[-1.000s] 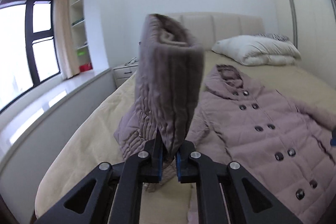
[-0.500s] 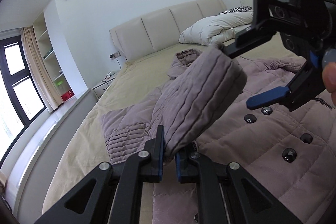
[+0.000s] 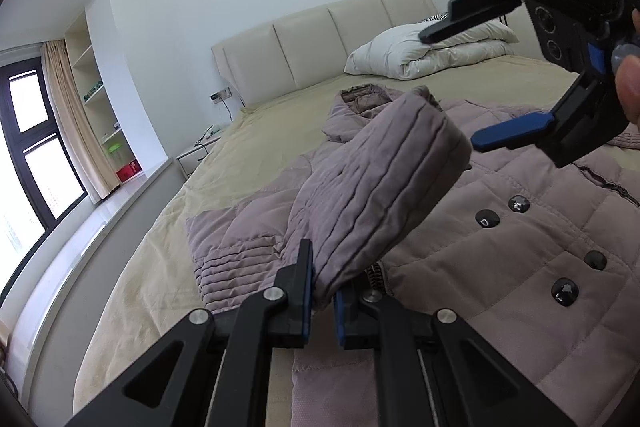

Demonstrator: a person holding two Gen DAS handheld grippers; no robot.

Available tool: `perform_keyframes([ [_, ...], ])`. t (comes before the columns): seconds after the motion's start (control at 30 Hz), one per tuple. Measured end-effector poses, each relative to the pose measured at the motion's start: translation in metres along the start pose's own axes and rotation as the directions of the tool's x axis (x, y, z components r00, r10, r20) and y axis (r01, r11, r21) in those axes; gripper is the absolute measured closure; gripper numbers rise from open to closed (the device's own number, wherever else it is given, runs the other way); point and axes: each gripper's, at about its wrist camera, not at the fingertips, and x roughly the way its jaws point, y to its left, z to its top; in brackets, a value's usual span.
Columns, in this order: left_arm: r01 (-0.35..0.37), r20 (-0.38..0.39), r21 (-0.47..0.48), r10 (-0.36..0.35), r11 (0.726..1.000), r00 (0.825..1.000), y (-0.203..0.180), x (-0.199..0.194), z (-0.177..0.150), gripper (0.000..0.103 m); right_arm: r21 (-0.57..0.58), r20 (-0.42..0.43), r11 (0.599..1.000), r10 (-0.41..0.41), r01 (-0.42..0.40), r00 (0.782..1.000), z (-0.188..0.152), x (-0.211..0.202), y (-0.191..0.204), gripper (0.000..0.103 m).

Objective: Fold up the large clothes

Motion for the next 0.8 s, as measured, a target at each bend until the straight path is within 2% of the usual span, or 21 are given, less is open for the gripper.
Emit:
perform_keyframes([
  [0.2,0.014,0.007,0.011,-0.014,1.0,1.0,-0.006,-0.001,0.002,0.093,0.012,-0.104,1.0,0.002,-0.001,0.995,0.003,0.038,-0.007,0.035],
  [0.27,0.012,0.01,0.0,-0.012,1.0,1.0,-0.005,0.0,0.004,0.093,-0.02,-0.126,1.0,-0.007,0.004,0.992,0.007,0.048,-0.001,0.052],
  [0.3,0.008,0.011,-0.01,-0.008,1.0,1.0,-0.003,0.0,0.005,0.093,-0.038,-0.128,0.999,-0.023,0.018,0.991,0.01,0.051,0.002,0.067],
  [0.37,0.013,0.019,-0.04,-0.013,0.999,1.0,0.005,0.006,0.008,0.088,-0.072,-0.122,0.997,-0.044,0.035,0.992,0.016,0.053,0.011,0.077],
  [0.4,0.016,0.031,-0.054,-0.015,0.998,0.999,0.007,0.005,0.01,0.085,-0.103,-0.111,0.993,-0.065,0.054,0.992,0.017,0.053,0.021,0.083],
  [0.47,0.009,0.052,-0.085,-0.005,0.996,0.999,0.009,0.005,0.014,0.068,-0.151,-0.088,0.987,-0.076,0.062,0.993,0.025,0.05,0.042,0.084],
  [0.5,0.007,0.06,-0.118,0.0,0.993,0.998,0.012,0.005,0.016,0.054,-0.181,-0.068,0.982,-0.071,0.058,0.995,0.029,0.043,0.056,0.085],
  [0.53,0.011,0.066,-0.154,-0.001,0.988,0.998,0.015,0.006,0.017,0.043,-0.213,-0.044,0.976,-0.061,0.05,0.997,0.034,0.036,0.073,0.085],
  [0.57,0.019,0.07,-0.197,-0.005,0.98,0.998,0.02,0.009,0.018,0.039,-0.242,-0.018,0.97,-0.045,0.039,0.999,0.041,0.029,0.091,0.085],
  [0.7,0.049,0.024,-0.349,-0.043,0.936,0.999,0.037,0.041,0.028,0.034,-0.362,0.075,0.932,0.021,0.007,0.997,0.067,-0.004,0.168,0.086],
  [0.8,0.061,-0.033,-0.459,-0.086,0.887,0.996,0.048,0.085,0.042,0.03,-0.454,0.128,0.891,0.077,-0.011,0.989,0.079,-0.029,0.224,0.086],
])
